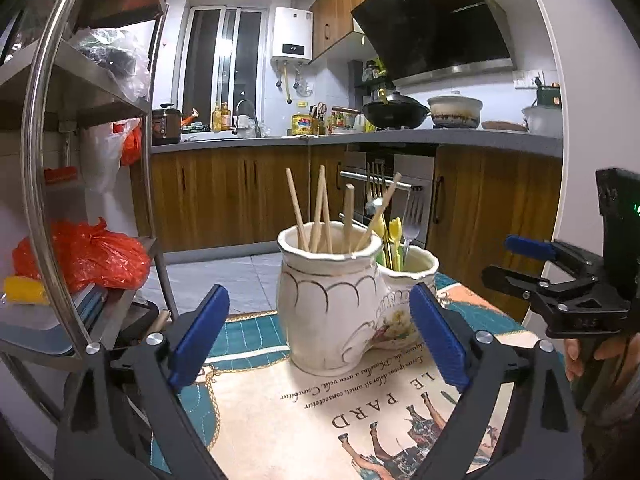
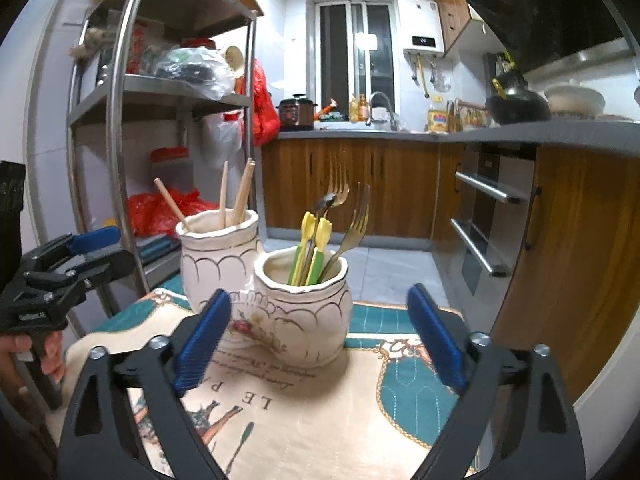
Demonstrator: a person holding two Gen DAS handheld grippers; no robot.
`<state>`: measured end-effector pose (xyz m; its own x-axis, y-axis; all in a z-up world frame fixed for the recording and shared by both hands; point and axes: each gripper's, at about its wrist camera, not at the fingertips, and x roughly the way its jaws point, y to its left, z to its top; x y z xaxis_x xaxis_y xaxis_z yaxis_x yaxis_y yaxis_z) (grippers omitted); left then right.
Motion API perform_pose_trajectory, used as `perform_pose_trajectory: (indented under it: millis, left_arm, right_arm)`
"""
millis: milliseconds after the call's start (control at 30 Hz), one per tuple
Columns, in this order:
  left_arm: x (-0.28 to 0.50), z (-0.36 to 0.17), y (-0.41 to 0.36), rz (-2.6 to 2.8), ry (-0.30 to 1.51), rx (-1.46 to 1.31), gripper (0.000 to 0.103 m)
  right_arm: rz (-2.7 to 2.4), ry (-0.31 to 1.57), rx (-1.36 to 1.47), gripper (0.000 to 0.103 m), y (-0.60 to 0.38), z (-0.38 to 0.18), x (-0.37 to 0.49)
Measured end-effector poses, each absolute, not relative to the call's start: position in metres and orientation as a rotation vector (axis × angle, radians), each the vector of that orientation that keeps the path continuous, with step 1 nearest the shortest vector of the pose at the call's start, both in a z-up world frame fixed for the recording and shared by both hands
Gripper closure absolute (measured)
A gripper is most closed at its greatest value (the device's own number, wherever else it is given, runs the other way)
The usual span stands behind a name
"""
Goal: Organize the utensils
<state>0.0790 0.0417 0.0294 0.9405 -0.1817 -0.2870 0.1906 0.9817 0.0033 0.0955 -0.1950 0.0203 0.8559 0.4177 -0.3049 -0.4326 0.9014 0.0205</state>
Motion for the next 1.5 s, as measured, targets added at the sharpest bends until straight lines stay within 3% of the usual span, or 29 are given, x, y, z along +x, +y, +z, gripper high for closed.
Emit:
perform_pose_trajectory:
  millis: [200, 1500]
  left_arm:
    - [0.077, 0.0225, 0.0359, -0.189, 0.288, 0.047, 0.006]
    - [0.077, 0.0191, 0.0376, -0.174, 0.293, 0.039, 0.006]
  right_arm:
    - [0.453, 0.304, -0.05, 0.008, -0.1933, 0.0157, 0.0943]
    - [0.462, 0.298, -0.045, 0.005, -0.1902, 0.0117, 0.0925]
